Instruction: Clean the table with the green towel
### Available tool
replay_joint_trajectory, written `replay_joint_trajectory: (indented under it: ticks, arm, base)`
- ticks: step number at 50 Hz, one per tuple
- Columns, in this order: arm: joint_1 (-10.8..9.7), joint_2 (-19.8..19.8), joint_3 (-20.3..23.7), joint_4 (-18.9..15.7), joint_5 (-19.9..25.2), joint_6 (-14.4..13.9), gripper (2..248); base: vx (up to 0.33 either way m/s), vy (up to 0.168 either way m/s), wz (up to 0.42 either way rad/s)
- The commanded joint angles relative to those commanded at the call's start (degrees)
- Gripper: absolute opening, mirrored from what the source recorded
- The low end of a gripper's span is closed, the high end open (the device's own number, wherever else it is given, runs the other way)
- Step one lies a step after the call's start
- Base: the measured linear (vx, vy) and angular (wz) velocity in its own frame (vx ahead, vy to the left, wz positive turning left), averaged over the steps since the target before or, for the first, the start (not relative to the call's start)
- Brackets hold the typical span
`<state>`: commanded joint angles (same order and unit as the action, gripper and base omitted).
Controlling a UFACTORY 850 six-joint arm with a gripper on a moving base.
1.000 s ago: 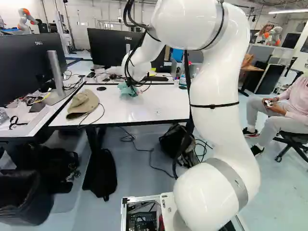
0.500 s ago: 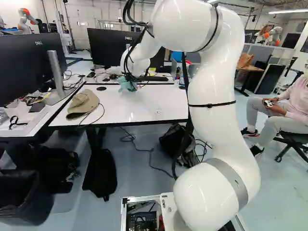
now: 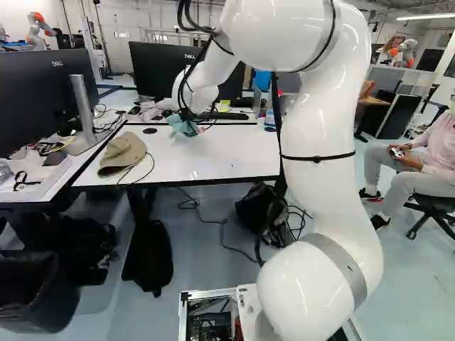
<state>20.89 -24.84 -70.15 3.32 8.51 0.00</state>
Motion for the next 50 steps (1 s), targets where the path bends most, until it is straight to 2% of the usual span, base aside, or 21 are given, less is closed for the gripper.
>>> replay_joint_trajectory:
  ticks: [25, 50]
  arm:
    - [1.23, 6.25, 7.67, 0.00, 0.00, 0.00, 41]
    - [0.28, 13.08, 15.64, 0.00, 0.00, 0.00, 41]
  base:
    - [0.000, 0.000, 0.000]
    - [0.000, 0.000, 0.000]
